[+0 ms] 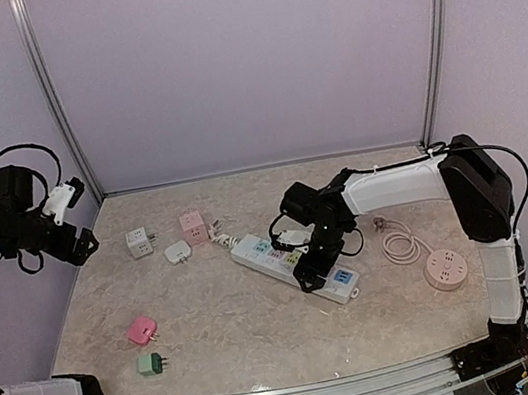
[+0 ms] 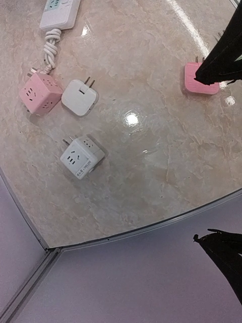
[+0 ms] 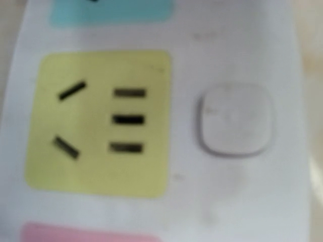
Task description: Insert the plug
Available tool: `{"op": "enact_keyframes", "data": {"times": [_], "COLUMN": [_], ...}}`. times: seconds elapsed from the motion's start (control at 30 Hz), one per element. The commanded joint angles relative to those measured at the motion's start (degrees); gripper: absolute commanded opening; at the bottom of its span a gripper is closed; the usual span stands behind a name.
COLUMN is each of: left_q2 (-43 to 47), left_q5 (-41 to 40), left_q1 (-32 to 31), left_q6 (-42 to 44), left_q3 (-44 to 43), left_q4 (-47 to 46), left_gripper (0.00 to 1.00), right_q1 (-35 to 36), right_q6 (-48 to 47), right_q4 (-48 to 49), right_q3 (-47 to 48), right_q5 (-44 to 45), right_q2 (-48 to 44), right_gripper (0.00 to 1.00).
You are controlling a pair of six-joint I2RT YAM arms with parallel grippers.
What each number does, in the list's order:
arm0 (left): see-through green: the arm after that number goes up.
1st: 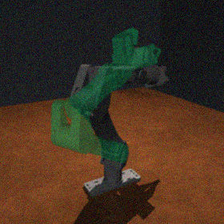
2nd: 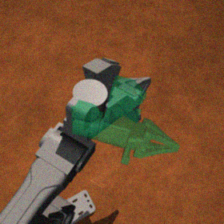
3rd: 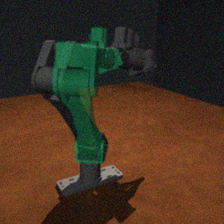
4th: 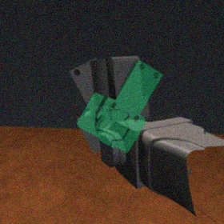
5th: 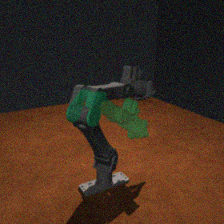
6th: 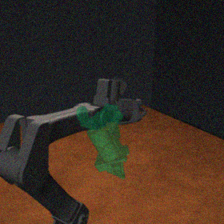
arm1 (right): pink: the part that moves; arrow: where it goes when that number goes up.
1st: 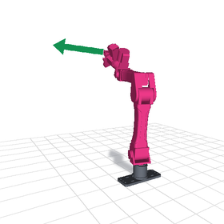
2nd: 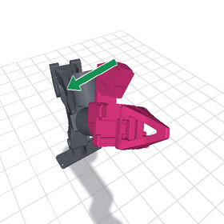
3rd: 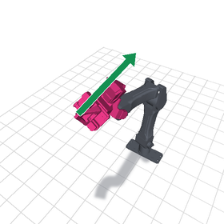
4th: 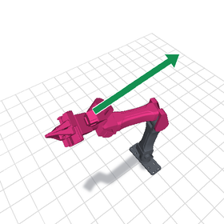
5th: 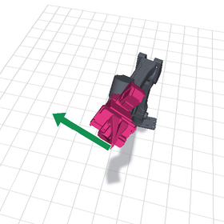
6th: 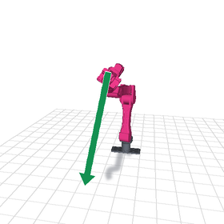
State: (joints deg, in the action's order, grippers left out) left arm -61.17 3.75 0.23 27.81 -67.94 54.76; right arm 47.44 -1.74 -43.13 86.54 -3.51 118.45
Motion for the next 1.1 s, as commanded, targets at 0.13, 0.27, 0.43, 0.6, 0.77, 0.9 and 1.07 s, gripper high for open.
{"op": "enact_keyframes", "data": {"times": [0.13,0.27,0.43,0.6,0.77,0.9,1.07], "left_q2": [2.2,2.3,2.4,3.5,5.2,6.2,8.5], "left_q5": [1.6,2.4,3.4,3.1,0.5,-0.7,-1.8], "left_q1": [2.6,3.1,3.4,4.0,4.1,4.1,3.9], "left_q6": [3.8,4.5,4.5,5.4,5.8,7.8,8.1], "left_q3": [2.8,3.5,4.2,5.5,6.5,6.7,8.9], "left_q4": [4.6,5.3,6.0,8.2,11.3,15.2,15.9], "left_gripper": [0.99,0.99,0.99,0.99,0.99,0.99,0.99], "right_q1": [2.5,2.7,2.7,2.6,2.6,2.6,2.6], "right_q6": [-27.9,-34.7,-41.5,-44.5,-41.6,-37.3,-23.7], "right_q4": [-8.5,-7.8,-5.1,-7.2,-4.7,-3.5,2.2], "right_q3": [-7.3,-7.7,-5.2,-0.4,-0.3,0.4,-1.4], "right_q5": [-10.8,-8.5,-1.7,1.8,4.2,-1.8,-12.1], "right_q2": [-6.1,-7.6,-5.7,-2.6,-5.1,-11.3,-19.6], "right_gripper": [0.4,0.4,0.58,0.81,1.0,1.0,0.99]}}
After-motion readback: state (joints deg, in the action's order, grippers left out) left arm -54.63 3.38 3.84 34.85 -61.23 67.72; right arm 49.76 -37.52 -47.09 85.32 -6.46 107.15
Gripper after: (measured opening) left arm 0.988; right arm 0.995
